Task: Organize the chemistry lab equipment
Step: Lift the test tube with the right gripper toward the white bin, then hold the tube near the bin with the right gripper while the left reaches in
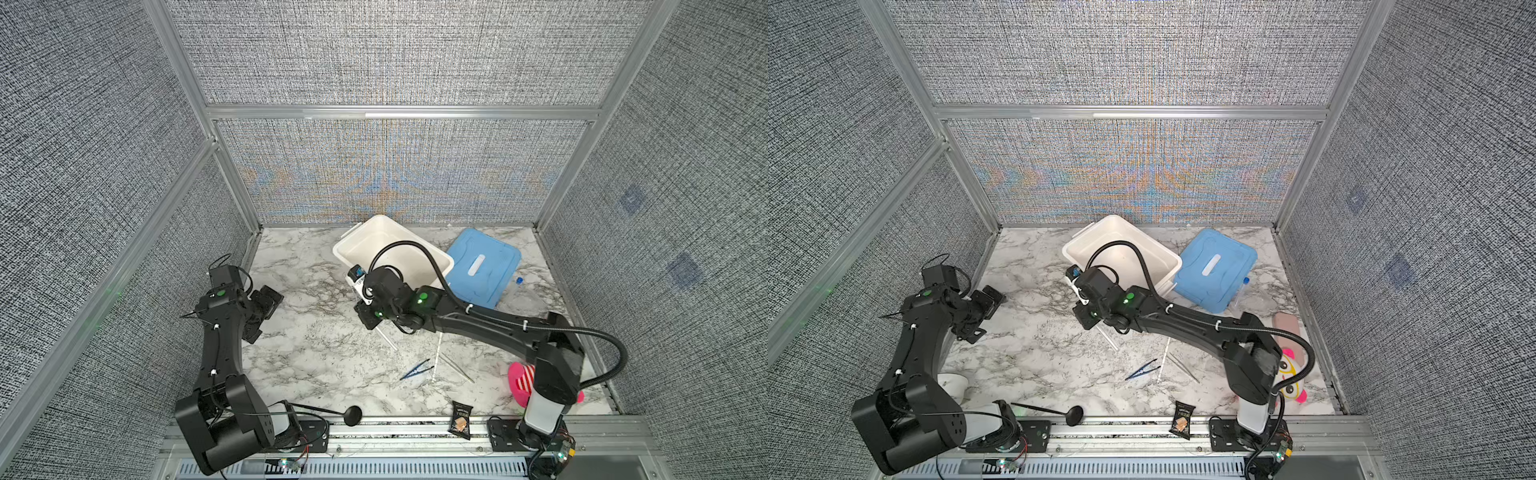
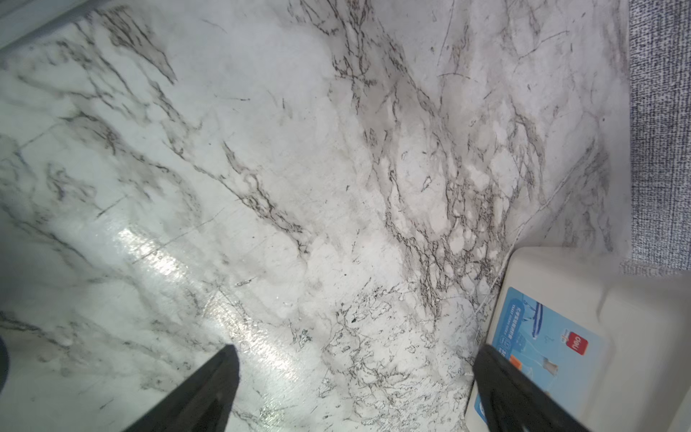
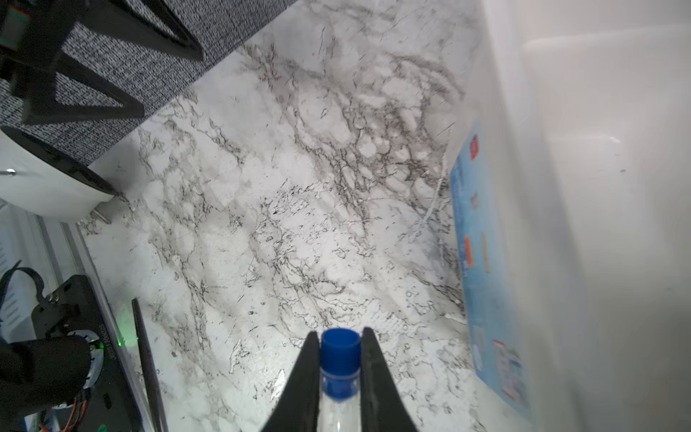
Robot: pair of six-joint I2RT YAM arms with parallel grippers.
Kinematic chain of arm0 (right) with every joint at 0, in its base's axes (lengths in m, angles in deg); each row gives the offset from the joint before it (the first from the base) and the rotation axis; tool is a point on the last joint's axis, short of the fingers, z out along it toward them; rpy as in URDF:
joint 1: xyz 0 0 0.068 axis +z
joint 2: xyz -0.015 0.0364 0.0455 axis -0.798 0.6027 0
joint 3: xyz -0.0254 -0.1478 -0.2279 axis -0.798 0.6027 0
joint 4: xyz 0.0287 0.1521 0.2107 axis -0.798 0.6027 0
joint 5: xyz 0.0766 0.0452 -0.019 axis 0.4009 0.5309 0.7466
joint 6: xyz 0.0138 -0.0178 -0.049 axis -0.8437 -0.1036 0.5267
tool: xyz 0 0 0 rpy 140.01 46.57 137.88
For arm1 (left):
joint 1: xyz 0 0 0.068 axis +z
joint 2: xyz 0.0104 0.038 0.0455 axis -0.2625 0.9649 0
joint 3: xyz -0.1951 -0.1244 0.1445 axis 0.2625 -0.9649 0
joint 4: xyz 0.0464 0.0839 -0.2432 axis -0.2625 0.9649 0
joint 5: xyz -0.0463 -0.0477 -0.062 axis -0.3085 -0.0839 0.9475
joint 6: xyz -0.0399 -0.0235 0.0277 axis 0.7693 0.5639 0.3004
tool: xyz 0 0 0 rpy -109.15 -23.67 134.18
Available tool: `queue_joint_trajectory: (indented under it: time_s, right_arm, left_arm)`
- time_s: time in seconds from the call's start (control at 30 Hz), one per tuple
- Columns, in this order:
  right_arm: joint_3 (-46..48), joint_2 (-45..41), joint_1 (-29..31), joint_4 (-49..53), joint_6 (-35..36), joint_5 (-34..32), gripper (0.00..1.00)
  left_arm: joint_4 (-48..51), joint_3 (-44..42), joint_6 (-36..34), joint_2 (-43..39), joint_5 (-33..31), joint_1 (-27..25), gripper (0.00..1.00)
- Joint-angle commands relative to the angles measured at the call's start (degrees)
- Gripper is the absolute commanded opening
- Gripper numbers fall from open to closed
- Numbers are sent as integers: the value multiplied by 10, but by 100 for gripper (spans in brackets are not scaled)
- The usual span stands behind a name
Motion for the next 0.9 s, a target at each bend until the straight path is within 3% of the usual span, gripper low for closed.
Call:
queue_joint_trajectory:
  time_s: [0.0, 0.27, 0.47, 0.67, 0.87]
  right_arm:
    - [39, -52, -13, -74, 10, -36, 17]
    - [164, -204, -87, -178, 58, -118, 16]
    - [229, -297, -151, -203, 102, -177, 16]
    - [306, -390, -228, -225, 115, -203, 16]
    - [319, -417, -280, -184, 73, -152, 16]
  left_arm:
    - [-2, -6, -14, -7, 17, 0, 99]
    - [-14, -10, -16, -31, 21, -13, 99]
    - [-19, 2, -17, -51, 18, -47, 99]
    - [-44, 17, -30, -68, 7, -120, 99]
    - [-89, 55, -75, -71, 26, -244, 95]
